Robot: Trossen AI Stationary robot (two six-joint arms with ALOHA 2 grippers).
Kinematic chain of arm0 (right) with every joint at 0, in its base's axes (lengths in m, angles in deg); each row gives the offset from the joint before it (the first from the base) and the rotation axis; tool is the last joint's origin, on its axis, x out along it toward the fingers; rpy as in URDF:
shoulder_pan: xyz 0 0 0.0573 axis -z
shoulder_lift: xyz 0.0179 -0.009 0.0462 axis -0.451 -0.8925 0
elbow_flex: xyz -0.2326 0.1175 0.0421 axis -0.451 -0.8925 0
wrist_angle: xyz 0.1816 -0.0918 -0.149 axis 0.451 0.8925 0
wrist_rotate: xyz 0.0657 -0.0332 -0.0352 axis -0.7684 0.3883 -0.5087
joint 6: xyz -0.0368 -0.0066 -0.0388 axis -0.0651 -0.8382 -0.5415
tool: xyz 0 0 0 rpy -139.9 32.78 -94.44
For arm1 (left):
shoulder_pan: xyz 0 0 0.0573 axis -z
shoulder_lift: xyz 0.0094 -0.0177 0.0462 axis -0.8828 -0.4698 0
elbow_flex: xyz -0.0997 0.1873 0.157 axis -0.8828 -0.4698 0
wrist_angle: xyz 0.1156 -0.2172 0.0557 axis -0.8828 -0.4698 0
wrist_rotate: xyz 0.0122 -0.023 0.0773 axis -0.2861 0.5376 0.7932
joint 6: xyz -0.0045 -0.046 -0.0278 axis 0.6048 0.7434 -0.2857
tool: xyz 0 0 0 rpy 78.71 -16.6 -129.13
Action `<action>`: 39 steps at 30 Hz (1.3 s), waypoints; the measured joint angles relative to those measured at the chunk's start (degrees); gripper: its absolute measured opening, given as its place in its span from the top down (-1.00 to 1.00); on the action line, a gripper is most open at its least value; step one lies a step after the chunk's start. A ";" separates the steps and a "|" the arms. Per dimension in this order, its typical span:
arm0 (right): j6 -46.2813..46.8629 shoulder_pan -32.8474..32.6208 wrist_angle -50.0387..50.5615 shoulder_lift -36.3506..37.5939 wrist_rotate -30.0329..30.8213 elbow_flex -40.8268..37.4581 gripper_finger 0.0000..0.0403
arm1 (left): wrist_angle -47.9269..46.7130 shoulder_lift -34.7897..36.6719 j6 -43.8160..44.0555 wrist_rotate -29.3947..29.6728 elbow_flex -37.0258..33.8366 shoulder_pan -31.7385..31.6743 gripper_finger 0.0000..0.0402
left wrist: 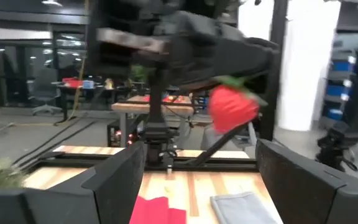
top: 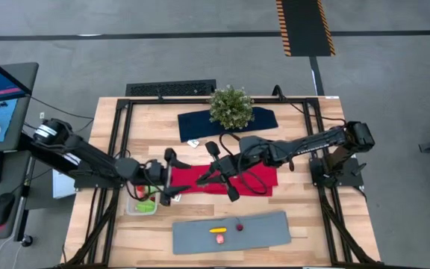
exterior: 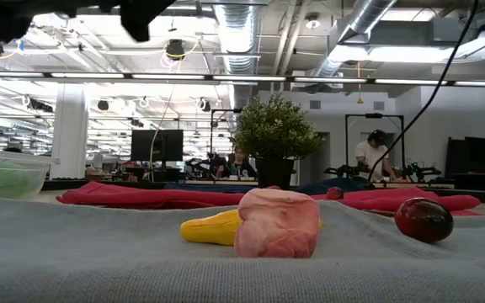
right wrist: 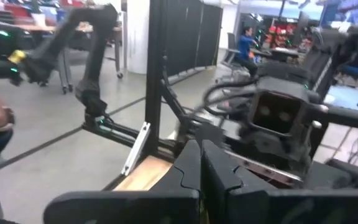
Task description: Pick and placing Produce into tupperware
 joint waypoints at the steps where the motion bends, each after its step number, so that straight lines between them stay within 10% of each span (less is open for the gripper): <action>1: -0.02 -0.13 0.27 0.00 0.48 0.00 0.90 | 0.00 -1.56 -0.43 -0.50 1.41 0.00 -0.48; 19: -0.62 -2.38 3.90 0.00 4.45 -0.04 0.90 | -4.25 -12.76 -3.11 0.83 13.17 -0.06 -0.46; 39: -0.12 -2.36 6.25 0.00 5.01 -0.04 0.90 | -4.45 -12.75 -3.12 1.01 13.13 -0.02 0.12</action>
